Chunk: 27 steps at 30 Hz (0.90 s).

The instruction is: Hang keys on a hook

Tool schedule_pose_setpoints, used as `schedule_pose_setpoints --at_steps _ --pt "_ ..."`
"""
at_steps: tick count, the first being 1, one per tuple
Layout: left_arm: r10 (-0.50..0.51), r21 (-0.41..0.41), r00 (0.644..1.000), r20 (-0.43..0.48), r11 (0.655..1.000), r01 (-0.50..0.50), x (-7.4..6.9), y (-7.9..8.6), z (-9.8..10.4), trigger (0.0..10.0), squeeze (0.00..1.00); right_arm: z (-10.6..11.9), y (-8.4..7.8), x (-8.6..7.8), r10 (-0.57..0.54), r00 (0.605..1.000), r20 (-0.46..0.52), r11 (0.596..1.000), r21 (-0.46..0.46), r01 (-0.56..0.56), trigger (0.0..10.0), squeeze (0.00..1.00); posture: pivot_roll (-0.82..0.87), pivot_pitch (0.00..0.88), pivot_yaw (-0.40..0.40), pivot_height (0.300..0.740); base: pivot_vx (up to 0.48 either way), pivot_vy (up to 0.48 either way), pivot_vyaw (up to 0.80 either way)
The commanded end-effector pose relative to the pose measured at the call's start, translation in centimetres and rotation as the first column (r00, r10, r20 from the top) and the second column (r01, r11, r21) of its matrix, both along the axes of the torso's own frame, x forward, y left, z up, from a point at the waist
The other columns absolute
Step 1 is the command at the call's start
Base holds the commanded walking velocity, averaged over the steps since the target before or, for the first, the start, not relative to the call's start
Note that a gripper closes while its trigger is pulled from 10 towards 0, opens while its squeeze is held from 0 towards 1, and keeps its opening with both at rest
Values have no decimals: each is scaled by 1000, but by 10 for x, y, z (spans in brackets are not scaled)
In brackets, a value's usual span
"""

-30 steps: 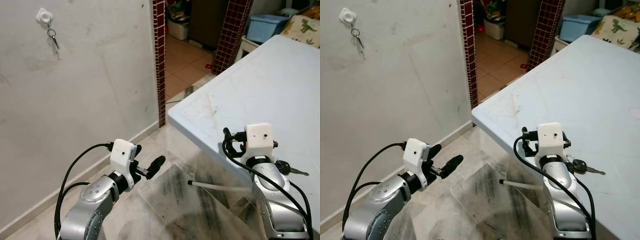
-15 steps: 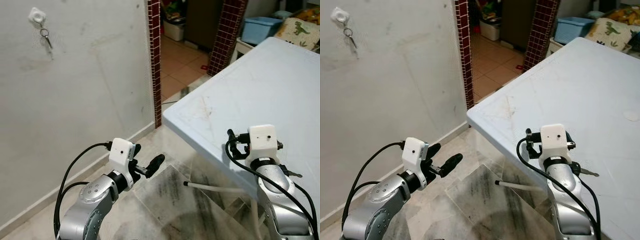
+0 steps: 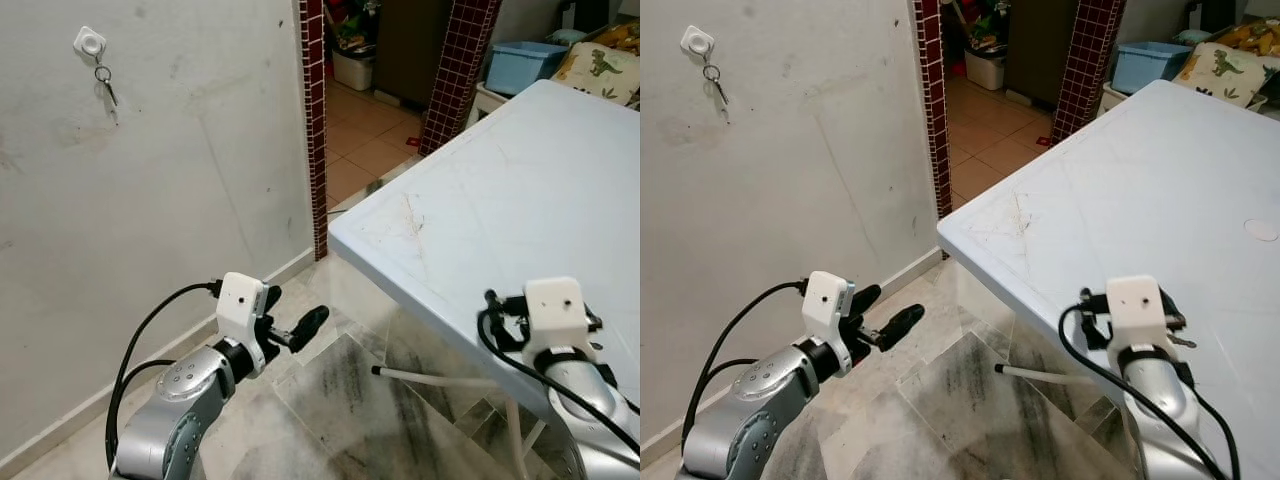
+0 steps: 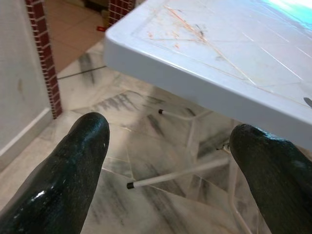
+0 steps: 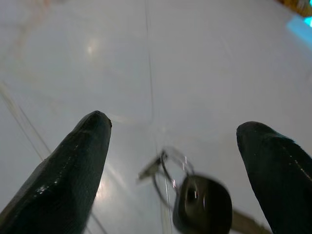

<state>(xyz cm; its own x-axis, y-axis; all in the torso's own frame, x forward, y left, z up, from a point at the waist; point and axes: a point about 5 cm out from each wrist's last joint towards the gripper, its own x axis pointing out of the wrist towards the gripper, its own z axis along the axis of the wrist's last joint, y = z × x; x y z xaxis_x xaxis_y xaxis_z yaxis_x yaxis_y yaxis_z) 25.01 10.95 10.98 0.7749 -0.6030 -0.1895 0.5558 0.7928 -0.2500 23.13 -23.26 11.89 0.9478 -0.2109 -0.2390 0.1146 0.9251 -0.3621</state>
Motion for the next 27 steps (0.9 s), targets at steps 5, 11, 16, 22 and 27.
schedule_pose_setpoints --at_steps 5,11,16,22,27 --pt "-19 6 1000 -10 1000 19 5 0 1 10000 0 0 -1 -7 -6 1000 -25 1000 29 7 10000 0 -56 117 88 740 0 0 0" --pt "-18 7 1000 -7 1000 18 6 1 1 10000 0 -7 -3 -7 11 998 -67 999 47 -7 10000 0 -56 118 84 740 0 0 0" --pt "-12 7 1000 -8 1000 12 6 1 1 10000 0 -10 -5 -3 39 996 -77 998 47 -35 10000 0 -55 119 80 740 0 0 0" --pt "-150 -67 984 -97 987 144 -6 -11 -1 10000 0 -13 -7 2 60 994 -87 997 47 -56 10000 0 -52 119 77 740 0 0 0" --pt "-283 -71 945 -165 959 275 -20 -17 -8 10000 0 -14 -5 3 74 993 -88 996 53 -69 10000 0 -52 118 77 740 0 0 0"
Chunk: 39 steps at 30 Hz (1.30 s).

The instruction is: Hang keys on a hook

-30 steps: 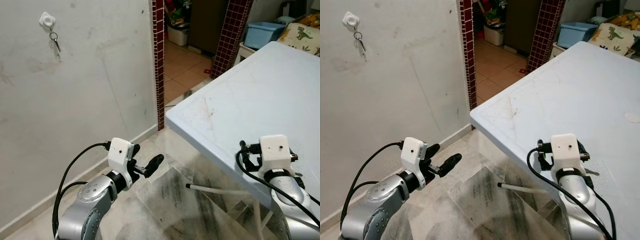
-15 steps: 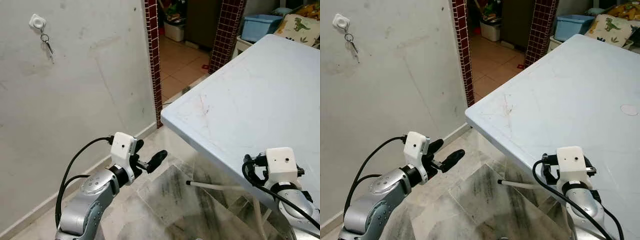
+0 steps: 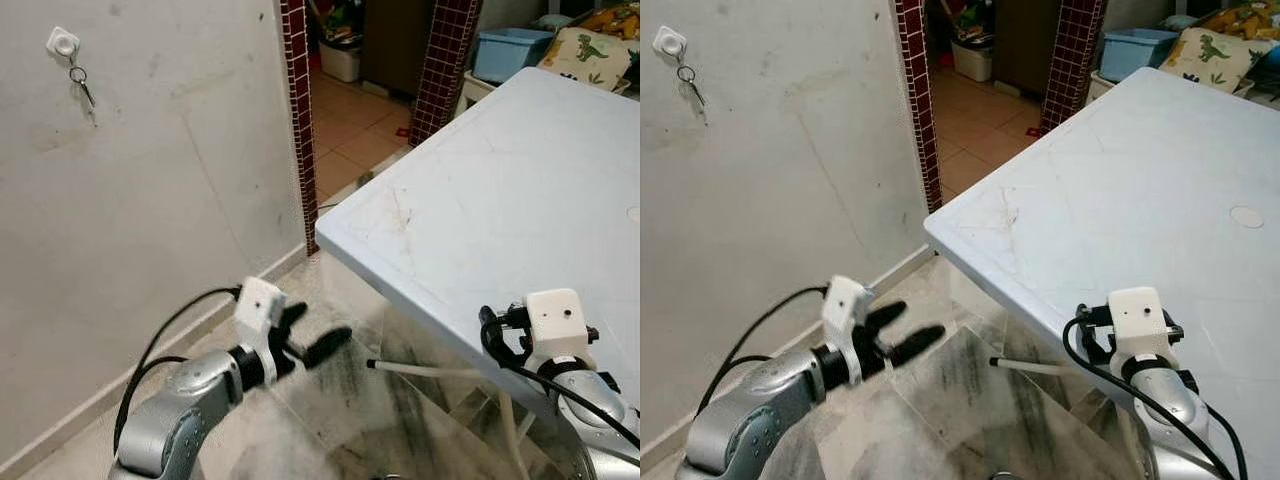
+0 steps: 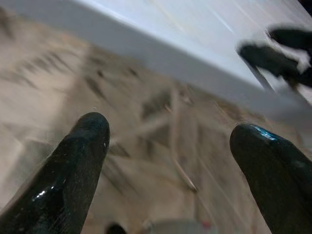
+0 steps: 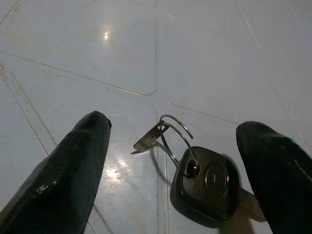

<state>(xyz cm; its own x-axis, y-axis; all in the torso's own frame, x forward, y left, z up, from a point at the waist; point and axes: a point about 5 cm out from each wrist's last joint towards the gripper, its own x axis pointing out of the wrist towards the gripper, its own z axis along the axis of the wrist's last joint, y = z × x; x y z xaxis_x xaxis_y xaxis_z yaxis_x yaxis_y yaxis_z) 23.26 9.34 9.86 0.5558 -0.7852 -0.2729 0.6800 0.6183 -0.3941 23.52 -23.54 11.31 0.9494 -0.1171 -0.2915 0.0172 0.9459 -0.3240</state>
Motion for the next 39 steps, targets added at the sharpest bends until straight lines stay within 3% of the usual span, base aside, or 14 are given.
schedule_pose_setpoints --at_steps 1,9,10,11,12,39 --pt "-45 0 999 -7 999 45 -4 0 3 10000 0 -9 -2 -1 -14 999 -43 1000 4 14 10000 0 -53 118 80 740 0 0 0" --pt "-109 15 994 -30 994 109 -7 3 4 10000 0 -11 1 -2 7 999 -44 1000 25 -6 10000 0 -53 118 80 740 0 0 0" --pt "-110 15 993 -30 994 110 -6 3 5 10000 0 -11 1 -2 11 999 -44 1000 29 -10 3255 0 -53 118 80 740 0 0 0" --pt "-110 17 993 -28 994 111 -6 3 5 10000 0 -11 2 -1 16 999 -44 999 34 -14 667 0 -52 113 79 740 0 0 0" --pt "-109 18 994 -25 994 110 -5 3 6 10000 0 -11 3 0 21 999 -43 999 37 -19 0 0 -52 113 79 740 0 0 0" --pt "-126 31 992 -19 991 127 -9 1 4 10000 0 -14 5 1 42 998 -56 998 50 -39 0 0 -50 108 73 740 0 0 0"
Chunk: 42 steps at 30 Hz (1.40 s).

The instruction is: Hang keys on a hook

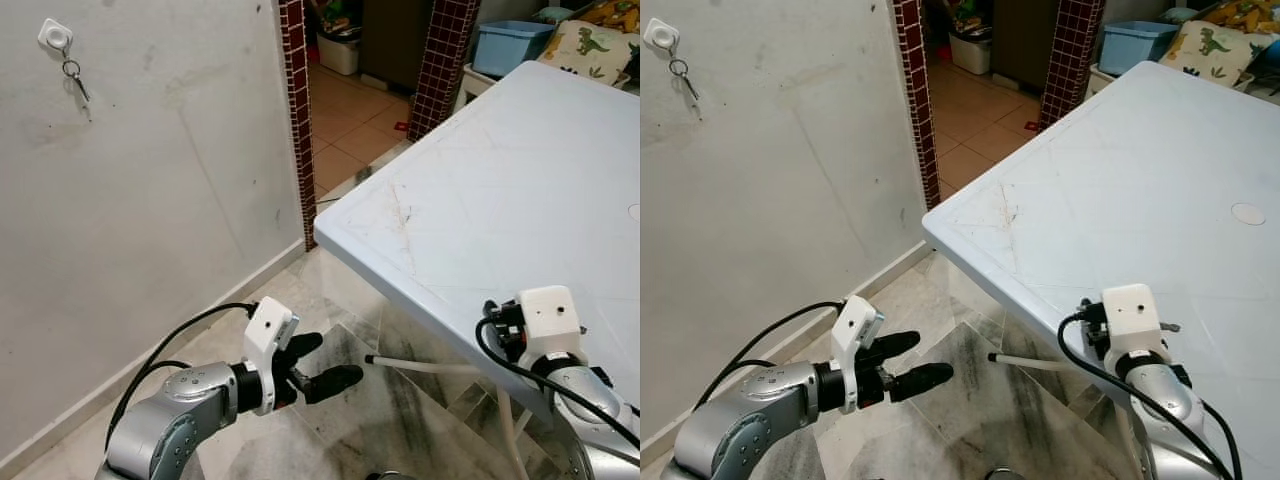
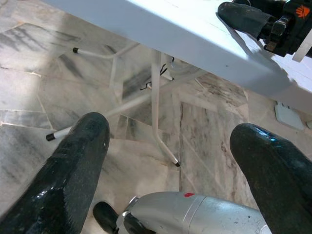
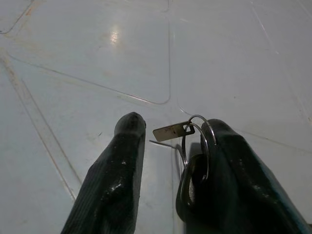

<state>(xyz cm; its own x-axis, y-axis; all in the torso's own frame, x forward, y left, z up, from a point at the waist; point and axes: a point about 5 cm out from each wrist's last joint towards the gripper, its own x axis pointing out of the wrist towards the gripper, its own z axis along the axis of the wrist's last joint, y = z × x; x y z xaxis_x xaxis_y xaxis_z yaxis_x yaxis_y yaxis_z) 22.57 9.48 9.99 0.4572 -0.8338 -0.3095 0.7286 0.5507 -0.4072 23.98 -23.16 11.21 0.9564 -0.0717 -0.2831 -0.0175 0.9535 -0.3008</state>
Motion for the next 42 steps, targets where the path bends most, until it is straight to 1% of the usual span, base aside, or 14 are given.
schedule_pose_setpoints --at_steps 1,9,15,18,21,22,24,25,26,28,29,35,39,42 --pt "-18 8 1000 20 1000 18 -2 0 3 10000 0 -13 1 -3 2 998 -68 1000 24 0 0 0 -50 108 73 740 0 0 0" --pt "-15 9 1000 21 1000 15 -2 0 3 10000 0 -12 2 -2 -3 998 -63 1000 27 5 0 0 -45 107 72 740 0 0 0" --pt "-12 8 1000 29 1000 12 -2 -1 4 10000 0 -9 5 2 -13 999 -34 999 28 14 0 0 -44 102 71 740 0 0 0" --pt "-8 13 999 37 1000 8 1 -1 4 10000 0 -9 6 6 -16 999 -29 999 32 17 0 0 -40 103 62 740 0 0 0" --pt "8 -4 999 44 1000 -8 7 1 9 10000 0 -5 5 10 -27 999 -18 999 38 27 0 0 -45 110 69 740 0 0 0" --pt "4 14 999 50 1000 -5 7 3 8 10000 0 -6 5 11 -25 1000 -19 999 33 25 0 0 -44 118 69 740 0 0 0" --pt "2 24 998 55 1000 -3 8 3 7 10000 0 -7 5 11 -28 999 -16 999 34 29 0 0 -39 104 70 740 0 0 0" --pt "5 21 998 58 1000 -6 9 3 8 10000 0 -5 5 12 -32 999 -3 999 36 32 0 0 -37 101 71 740 0 0 0" --pt "21 14 997 68 1000 -22 11 5 10 10000 0 1 5 15 -43 998 38 998 44 41 0 0 -36 98 75 740 0 0 0" --pt "45 10 996 78 999 -46 13 6 12 10000 0 8 5 18 -57 995 84 997 57 52 0 0 -35 90 76 740 0 0 0" --pt "78 15 993 94 997 -80 16 9 12 10000 0 17 6 23 -69 989 128 995 80 59 0 0 -36 90 77 740 0 0 0" --pt "138 10 983 123 990 -140 22 11 13 10000 0 35 12 36 -85 973 214 992 111 63 0 0 -38 87 81 740 0 0 0" --pt "159 8 978 134 987 -161 24 12 13 10000 0 41 12 41 -103 964 243 989 131 73 0 0 -38 84 83 740 0 0 0" --pt "192 4 970 152 981 -194 28 14 14 10000 0 51 13 47 -127 947 296 985 147 86 0 0 -40 78 100 740 0 0 0"
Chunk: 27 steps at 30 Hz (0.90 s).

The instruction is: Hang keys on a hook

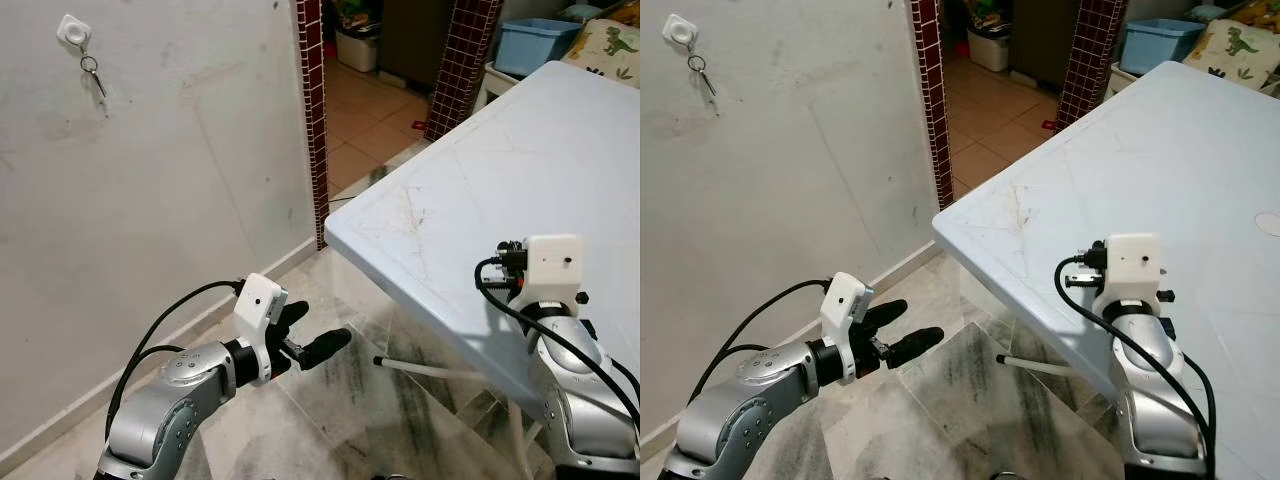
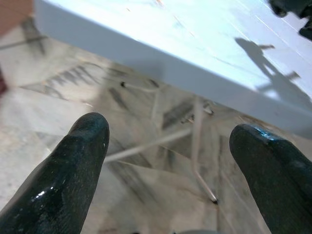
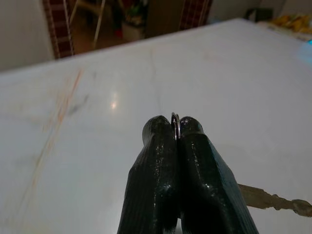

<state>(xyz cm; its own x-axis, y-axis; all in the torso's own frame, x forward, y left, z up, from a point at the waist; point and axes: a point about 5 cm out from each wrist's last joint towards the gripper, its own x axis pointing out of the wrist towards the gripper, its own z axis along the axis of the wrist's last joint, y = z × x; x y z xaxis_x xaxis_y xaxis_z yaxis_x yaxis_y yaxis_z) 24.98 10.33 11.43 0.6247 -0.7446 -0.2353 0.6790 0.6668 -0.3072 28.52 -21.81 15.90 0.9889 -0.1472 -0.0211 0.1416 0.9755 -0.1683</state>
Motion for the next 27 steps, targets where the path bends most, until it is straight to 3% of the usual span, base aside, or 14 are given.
schedule_pose_setpoints --at_steps 1,5,8,9,13,16,17,20,21,24,27 --pt "42 13 999 17 999 -42 5 6 1 10000 0 7 -1 4 -18 999 50 1000 17 18 0 0 -40 78 100 740 0 0 0" --pt "114 13 992 58 993 -115 15 11 3 10000 0 21 -1 14 -65 988 143 998 27 62 0 0 -46 74 115 740 0 0 0" --pt "248 -14 961 119 969 -248 30 17 12 10000 0 36 -2 25 -140 969 202 983 144 112 0 0 -44 74 115 740 0 0 0" --pt "291 -30 948 132 957 -290 34 21 16 10000 0 43 2 30 -141 967 213 971 221 93 0 0 -42 67 114 740 0 0 0" --pt "325 -38 935 140 946 -323 37 25 17 10000 0 53 10 35 -102 968 230 948 319 24 0 0 -43 67 113 740 0 0 0" --pt "339 -41 929 148 941 -337 38 27 18 10000 0 58 15 36 -50 968 244 952 305 -28 78 0 -45 68 109 740 0 0 0" --pt "344 -42 927 152 939 -341 38 27 18 10000 0 59 17 37 -27 969 247 958 284 -45 4431 0 -45 68 109 740 0 0 0" --pt "368 -38 914 171 929 -368 39 29 18 10000 0 59 22 36 26 968 249 976 204 -79 4431 0 -46 67 107 740 0 0 0" --pt "394 -26 899 191 918 -396 41 31 19 10000 0 58 24 35 39 969 245 981 176 -84 10000 0 -46 68 105 740 0 0 0" --pt "444 -13 859 253 890 -456 41 35 19 10000 0 52 36 32 115 967 228 977 149 -151 10000 0 -41 70 98 740 0 0 0" --pt "450 -11 856 256 886 -463 40 35 18 10000 0 50 42 31 153 962 225 975 127 -185 10000 0 -38 71 93 740 0 0 533"
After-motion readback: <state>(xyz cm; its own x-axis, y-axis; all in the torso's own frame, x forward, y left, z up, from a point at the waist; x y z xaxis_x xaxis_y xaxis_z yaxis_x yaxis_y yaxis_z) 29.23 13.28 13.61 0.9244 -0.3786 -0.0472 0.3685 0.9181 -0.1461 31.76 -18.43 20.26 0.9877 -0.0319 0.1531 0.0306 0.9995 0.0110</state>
